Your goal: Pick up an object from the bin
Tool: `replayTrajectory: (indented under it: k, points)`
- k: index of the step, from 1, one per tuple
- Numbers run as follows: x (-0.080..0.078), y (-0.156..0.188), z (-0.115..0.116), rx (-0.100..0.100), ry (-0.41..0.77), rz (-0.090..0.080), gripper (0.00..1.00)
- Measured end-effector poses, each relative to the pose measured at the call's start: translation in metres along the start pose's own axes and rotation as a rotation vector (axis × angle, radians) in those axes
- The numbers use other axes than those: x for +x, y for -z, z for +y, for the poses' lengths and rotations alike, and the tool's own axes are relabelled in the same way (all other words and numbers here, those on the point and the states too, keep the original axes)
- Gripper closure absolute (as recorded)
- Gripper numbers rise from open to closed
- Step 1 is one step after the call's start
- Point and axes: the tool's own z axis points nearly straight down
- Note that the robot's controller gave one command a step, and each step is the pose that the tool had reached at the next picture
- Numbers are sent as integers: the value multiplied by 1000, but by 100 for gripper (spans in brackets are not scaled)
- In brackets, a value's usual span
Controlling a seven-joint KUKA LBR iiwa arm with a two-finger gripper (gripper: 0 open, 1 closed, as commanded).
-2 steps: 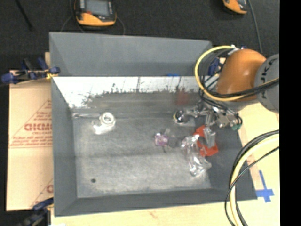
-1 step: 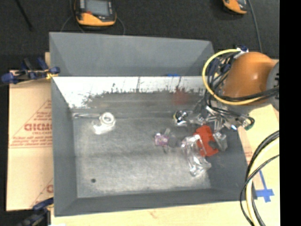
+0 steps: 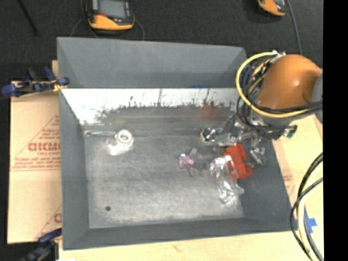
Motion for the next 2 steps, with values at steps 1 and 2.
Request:
replayTrajectory:
  k: [1, 2]
  points:
    - [-5, -4, 3, 16, 82, -5, 0]
    - [-1, -36, -1, 18, 151, -2, 0]
